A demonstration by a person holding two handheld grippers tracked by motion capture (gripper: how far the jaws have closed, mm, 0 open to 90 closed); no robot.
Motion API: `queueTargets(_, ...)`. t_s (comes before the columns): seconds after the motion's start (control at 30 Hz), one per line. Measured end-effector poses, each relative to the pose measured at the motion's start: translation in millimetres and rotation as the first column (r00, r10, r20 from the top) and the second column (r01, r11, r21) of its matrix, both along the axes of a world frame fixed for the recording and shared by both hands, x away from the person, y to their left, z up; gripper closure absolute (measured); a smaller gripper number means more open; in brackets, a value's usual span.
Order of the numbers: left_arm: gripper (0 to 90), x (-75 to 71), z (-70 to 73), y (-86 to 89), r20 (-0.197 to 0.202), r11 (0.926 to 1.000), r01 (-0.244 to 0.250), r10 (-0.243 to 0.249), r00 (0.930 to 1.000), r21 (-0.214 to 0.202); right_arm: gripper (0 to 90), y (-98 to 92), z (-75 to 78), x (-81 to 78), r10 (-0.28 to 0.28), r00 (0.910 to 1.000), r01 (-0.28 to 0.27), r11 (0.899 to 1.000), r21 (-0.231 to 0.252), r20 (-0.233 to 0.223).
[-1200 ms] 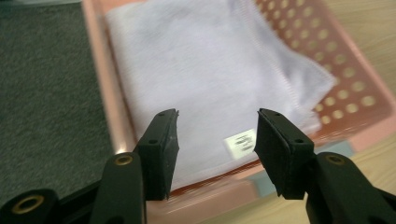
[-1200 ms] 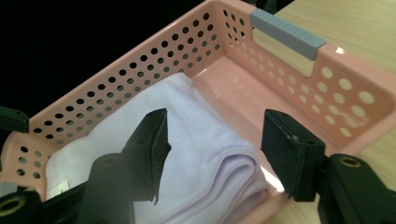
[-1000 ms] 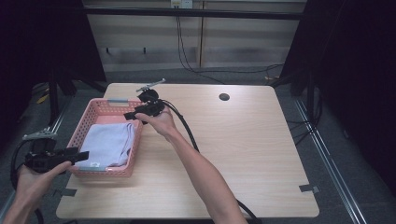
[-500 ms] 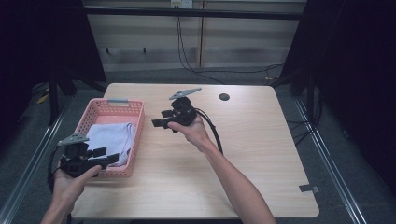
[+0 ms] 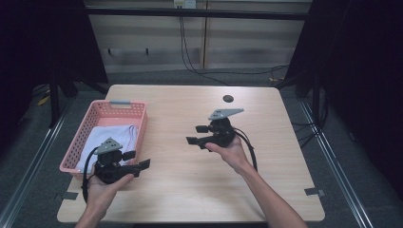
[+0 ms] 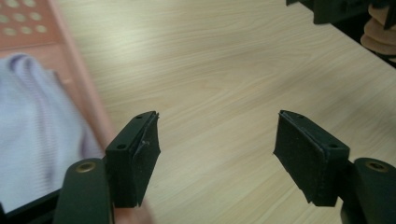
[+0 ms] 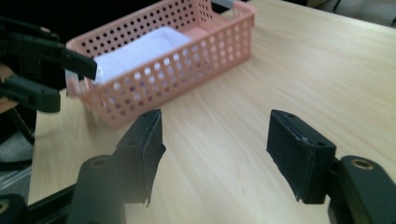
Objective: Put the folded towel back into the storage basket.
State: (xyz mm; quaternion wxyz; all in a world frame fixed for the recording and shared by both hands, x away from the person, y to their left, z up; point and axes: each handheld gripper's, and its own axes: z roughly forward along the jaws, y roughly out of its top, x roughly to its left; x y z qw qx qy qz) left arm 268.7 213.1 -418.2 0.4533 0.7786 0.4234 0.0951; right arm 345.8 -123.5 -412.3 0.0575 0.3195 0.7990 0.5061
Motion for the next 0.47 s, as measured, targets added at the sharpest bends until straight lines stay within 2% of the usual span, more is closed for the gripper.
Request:
queueTargets(0.13,30.2,-3.4,-11.9,-18.0,-0.007,0.9984,0.04,-0.04,0.9992,0.041,35.3,-33.4,-7.3,-23.6,-0.064,0.9979,0.064,0.997,-0.032,0.008)
queueTargets(0.17,30.2,-5.1,-13.5,-20.3,0.009,0.9987,0.033,-0.033,0.9994,0.039,34.5,-41.9,-8.4,-31.3,-0.081,0.9966,0.082,0.996,-0.032,0.014)
queueTargets(0.27,30.8,-9.8,-21.2,-26.6,0.025,0.9978,0.052,-0.053,0.9983,0.041,34.2,-66.4,-16.1,-54.6,-0.118,0.9926,0.119,0.992,-0.041,0.028)
queueTargets(0.33,32.0,-11.1,-30.1,-32.4,0.011,0.9971,0.059,-0.06,0.9982,0.048,33.5,-80.2,-24.8,-63.9,-0.15,0.9885,0.151,0.988,-0.045,0.015)
queueTargets(0.4,31.4,-12.6,-35.7,-38.0,-0.004,0.9928,0.082,-0.082,0.9966,0.087,33.2,-91.3,-32.4,-71.3,-0.174,0.9847,0.174,0.984,-0.034,0.002)
queueTargets(0.47,30.4,-16.0,-36.6,-40.3,0.013,0.9903,0.097,-0.099,0.995,0.1,31.4,-98.4,-35.3,-75.8,-0.194,0.981,0.194,0.98,-0.054,-0.002)
